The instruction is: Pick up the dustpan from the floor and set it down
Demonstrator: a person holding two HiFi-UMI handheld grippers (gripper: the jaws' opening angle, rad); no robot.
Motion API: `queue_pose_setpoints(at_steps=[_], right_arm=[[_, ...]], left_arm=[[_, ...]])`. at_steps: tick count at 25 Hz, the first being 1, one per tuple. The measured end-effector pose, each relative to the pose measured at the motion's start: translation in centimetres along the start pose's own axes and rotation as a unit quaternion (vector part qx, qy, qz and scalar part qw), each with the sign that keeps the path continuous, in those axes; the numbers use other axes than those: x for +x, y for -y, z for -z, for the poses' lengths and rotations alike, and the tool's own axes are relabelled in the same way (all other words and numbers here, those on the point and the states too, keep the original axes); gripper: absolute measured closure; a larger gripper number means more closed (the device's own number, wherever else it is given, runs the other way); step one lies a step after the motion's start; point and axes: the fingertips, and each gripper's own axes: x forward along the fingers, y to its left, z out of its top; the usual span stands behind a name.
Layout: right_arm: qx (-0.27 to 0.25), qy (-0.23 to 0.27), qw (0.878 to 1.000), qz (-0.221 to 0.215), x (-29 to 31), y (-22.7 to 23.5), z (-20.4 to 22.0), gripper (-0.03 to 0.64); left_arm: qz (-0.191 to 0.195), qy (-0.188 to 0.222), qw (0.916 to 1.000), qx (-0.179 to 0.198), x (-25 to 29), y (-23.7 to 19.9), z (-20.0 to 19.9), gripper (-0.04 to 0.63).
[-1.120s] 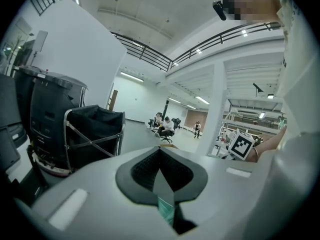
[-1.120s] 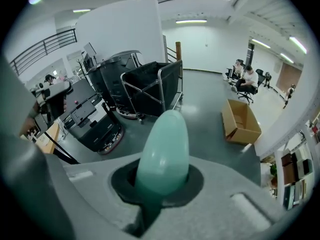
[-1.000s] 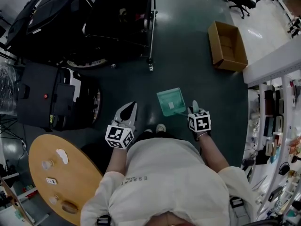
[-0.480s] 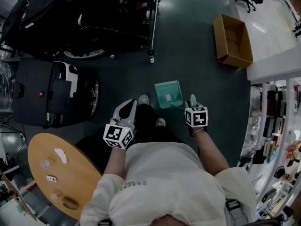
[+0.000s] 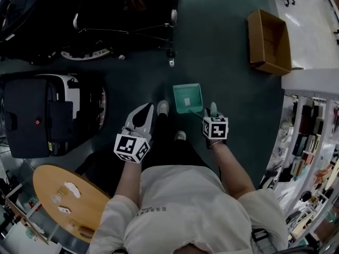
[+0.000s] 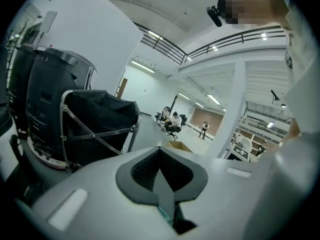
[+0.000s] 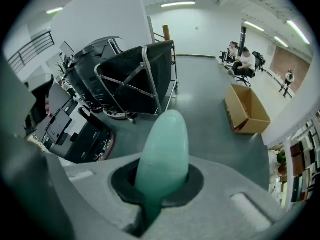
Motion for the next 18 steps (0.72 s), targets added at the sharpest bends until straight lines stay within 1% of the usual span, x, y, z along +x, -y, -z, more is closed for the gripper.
queue_pose_setpoints(at_steps=[3, 5, 8, 11, 14, 18], right_arm=[[0.002, -0.006, 1.0, 0.004, 3.7, 0.5, -2.3, 0.624], [0.013, -0.008, 1.0, 0.008, 5.9, 0.8, -3.5, 0.624], [0.026, -0.012, 0.999, 0.016, 8.9, 0.8, -4.7, 0.624], [0.022, -0.017, 0.999, 0.028, 11.3, 0.9, -6.0, 0.623], [0.019, -0.018, 0.999, 0.036, 13.2, 0.5, -6.9, 0.623], [0.012, -0.02, 0.999, 0.043, 13.8, 0.1, -7.5, 0.618]], left_arm=[[0.0, -0.005, 0.9999, -0.009, 2.8, -2.4, -0.4, 0.584], [0.001, -0.01, 0.9999, -0.012, 4.1, -3.7, -0.5, 0.584], [-0.004, -0.022, 0.9995, -0.021, 5.6, -5.6, 0.0, 0.584], [-0.006, -0.038, 0.9989, -0.026, 7.2, -7.4, 0.9, 0.584], [-0.007, -0.057, 0.9979, -0.031, 8.7, -8.7, 2.3, 0.584], [-0.003, -0.064, 0.9972, -0.04, 9.8, -9.0, 3.1, 0.584]])
